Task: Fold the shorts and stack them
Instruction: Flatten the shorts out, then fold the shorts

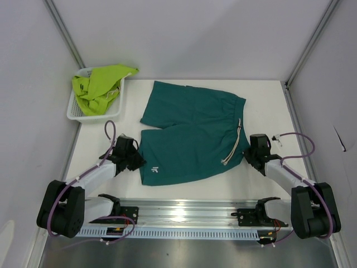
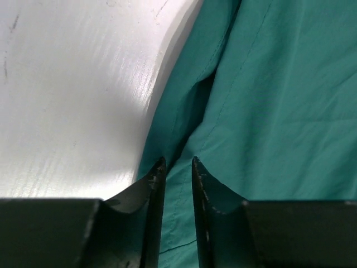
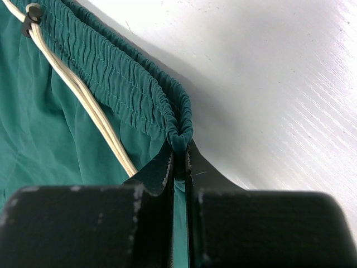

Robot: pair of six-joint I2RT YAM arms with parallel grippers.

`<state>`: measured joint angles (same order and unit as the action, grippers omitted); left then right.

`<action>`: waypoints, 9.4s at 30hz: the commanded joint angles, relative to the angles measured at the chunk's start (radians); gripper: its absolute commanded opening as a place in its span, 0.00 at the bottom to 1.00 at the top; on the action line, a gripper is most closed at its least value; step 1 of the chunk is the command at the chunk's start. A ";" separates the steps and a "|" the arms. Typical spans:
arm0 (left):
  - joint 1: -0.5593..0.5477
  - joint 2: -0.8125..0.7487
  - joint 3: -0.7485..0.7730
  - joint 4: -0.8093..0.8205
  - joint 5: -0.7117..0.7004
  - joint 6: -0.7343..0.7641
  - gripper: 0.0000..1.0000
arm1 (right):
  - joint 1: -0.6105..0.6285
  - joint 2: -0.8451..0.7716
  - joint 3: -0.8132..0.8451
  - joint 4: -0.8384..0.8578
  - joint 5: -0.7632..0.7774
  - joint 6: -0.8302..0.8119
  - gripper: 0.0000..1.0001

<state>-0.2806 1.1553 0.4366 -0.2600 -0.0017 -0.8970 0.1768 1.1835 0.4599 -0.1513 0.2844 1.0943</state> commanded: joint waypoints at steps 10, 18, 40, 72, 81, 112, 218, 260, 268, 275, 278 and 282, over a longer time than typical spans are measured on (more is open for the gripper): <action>-0.006 0.035 0.073 0.060 -0.032 0.105 0.36 | -0.005 -0.007 -0.007 0.035 0.033 -0.024 0.00; -0.014 0.170 0.096 0.133 -0.006 0.168 0.33 | -0.005 0.007 -0.007 0.055 0.010 -0.033 0.00; 0.059 0.041 0.183 -0.093 -0.058 0.227 0.00 | -0.005 0.021 -0.018 0.013 0.039 -0.007 0.00; -0.025 -0.264 -0.025 -0.260 0.147 0.069 0.74 | 0.001 -0.004 -0.035 0.004 0.047 0.016 0.00; -0.058 -0.456 -0.062 -0.438 0.048 -0.054 0.74 | 0.003 0.008 -0.033 0.013 0.050 0.018 0.00; -0.062 -0.226 -0.178 -0.110 0.059 -0.203 0.51 | 0.020 0.013 -0.030 0.007 0.045 0.038 0.00; 0.129 0.328 1.165 -0.743 -0.081 0.314 0.00 | 0.023 -0.071 0.720 -0.947 0.136 0.009 0.00; 0.136 -0.031 0.881 -0.745 0.058 0.268 0.00 | -0.105 -0.186 0.599 -0.896 0.019 -0.117 0.00; 0.136 0.114 0.901 -0.706 0.055 0.283 0.00 | -0.115 -0.102 0.623 -0.854 0.033 -0.126 0.00; 0.144 0.306 1.076 -0.733 0.012 0.297 0.00 | -0.145 0.042 0.749 -0.829 0.018 -0.139 0.00; 0.152 0.401 1.142 -0.728 0.017 0.300 0.00 | -0.158 0.117 0.807 -0.818 0.003 -0.142 0.00; 0.165 0.538 1.241 -0.729 0.029 0.299 0.00 | -0.166 0.205 0.873 -0.792 -0.019 -0.145 0.00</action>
<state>-0.1677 1.6169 1.6028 -0.9966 0.1307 -0.6437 0.0433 1.3399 1.2621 -0.9611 0.1688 0.9882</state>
